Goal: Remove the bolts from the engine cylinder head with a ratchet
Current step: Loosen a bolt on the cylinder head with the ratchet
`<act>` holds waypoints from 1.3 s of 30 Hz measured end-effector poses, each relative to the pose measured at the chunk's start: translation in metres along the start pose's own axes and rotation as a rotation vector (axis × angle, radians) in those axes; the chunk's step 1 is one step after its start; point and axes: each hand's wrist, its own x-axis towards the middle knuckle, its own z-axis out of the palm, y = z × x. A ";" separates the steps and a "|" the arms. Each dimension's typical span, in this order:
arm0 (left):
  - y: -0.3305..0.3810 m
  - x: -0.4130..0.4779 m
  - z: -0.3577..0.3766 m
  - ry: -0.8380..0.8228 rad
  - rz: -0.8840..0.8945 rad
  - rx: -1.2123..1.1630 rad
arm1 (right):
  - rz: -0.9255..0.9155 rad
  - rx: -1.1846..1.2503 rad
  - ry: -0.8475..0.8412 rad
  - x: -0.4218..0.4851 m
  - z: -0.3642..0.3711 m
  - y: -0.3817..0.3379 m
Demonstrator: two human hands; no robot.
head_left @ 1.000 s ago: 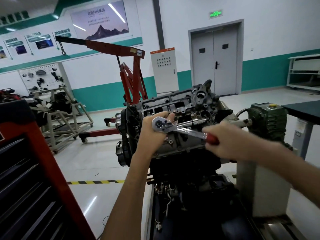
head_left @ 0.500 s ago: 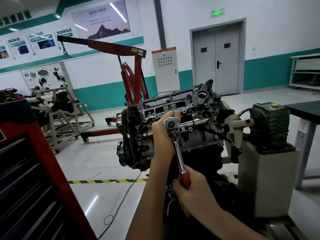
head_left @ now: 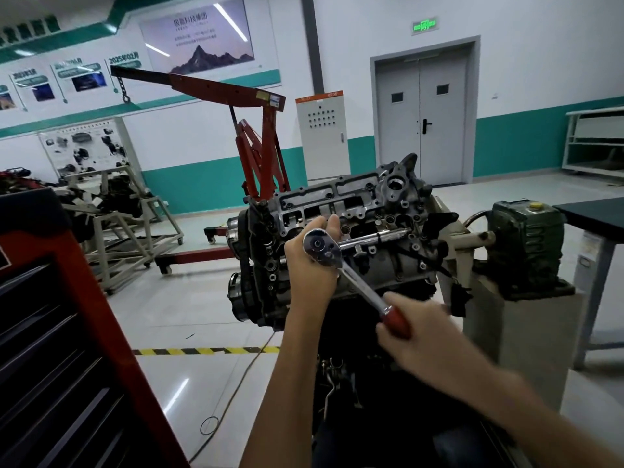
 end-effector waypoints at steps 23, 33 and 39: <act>0.003 -0.006 0.012 0.080 -0.114 -0.043 | 0.116 0.355 0.032 -0.016 0.048 -0.014; 0.006 0.007 -0.002 -0.187 0.091 0.145 | -0.089 -0.378 -0.216 0.043 -0.081 0.013; 0.000 -0.001 0.013 -0.122 0.077 0.104 | -0.047 -0.313 -0.127 0.029 -0.073 0.022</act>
